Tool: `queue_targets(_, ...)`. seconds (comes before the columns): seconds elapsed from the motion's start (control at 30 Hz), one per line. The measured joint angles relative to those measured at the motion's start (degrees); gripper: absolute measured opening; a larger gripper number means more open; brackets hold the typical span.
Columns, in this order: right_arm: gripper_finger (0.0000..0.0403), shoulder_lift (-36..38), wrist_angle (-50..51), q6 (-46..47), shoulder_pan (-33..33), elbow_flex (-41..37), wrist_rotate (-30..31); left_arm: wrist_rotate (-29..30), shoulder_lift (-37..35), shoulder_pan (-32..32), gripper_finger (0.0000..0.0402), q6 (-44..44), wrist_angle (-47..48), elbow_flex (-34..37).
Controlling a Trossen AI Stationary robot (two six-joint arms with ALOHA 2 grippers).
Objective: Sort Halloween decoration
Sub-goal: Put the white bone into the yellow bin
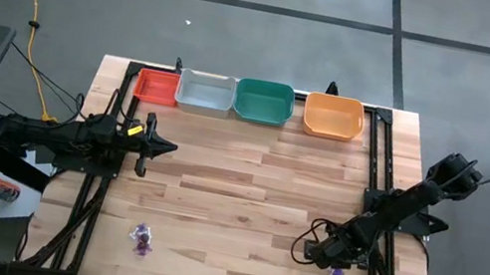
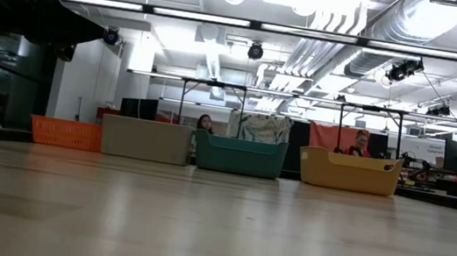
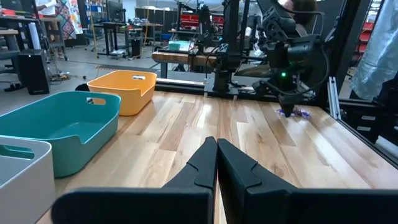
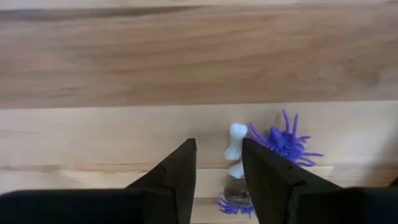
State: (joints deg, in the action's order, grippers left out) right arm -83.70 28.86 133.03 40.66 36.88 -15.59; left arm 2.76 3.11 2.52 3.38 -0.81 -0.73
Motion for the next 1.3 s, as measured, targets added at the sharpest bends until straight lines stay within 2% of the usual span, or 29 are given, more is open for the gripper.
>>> queue_targets(1.3,0.0126,0.0,2.0,-0.9,-0.8,-0.1,-1.4,0.0,0.0,0.0,0.0001,0.0,0.0,0.0)
